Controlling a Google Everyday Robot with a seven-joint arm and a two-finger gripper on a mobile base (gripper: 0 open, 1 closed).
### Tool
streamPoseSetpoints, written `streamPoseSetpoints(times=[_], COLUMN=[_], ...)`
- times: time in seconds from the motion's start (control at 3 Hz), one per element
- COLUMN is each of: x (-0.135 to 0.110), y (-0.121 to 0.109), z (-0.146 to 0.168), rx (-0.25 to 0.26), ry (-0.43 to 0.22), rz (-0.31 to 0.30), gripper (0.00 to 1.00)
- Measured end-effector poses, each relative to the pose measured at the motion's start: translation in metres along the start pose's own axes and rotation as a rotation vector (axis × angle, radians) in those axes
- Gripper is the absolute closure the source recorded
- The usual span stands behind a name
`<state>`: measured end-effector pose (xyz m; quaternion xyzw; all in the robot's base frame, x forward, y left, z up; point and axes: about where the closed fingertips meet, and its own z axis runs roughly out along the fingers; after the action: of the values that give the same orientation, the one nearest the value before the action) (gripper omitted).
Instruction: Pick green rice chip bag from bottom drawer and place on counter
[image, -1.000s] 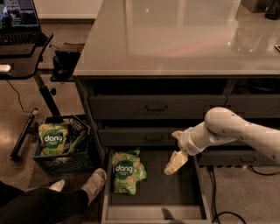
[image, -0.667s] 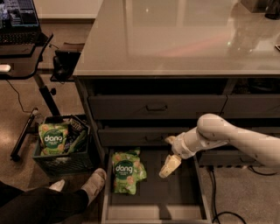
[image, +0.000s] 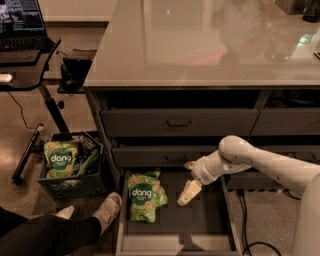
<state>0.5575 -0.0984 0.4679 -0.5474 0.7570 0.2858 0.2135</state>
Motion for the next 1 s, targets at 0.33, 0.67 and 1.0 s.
streamPoseSetpoints(times=[0.33,0.67,1.0], x=[0.010,0.022,0.029], y=[-0.010,-0.035,-0.063], z=[0.020,0.052,0.088], rx=[0.016,0.062,0.087], ry=[-0.007,-0.030,-0.073], rz=[-0.010,-0.058,-0.110], gripper=[0.00,0.00,0.00])
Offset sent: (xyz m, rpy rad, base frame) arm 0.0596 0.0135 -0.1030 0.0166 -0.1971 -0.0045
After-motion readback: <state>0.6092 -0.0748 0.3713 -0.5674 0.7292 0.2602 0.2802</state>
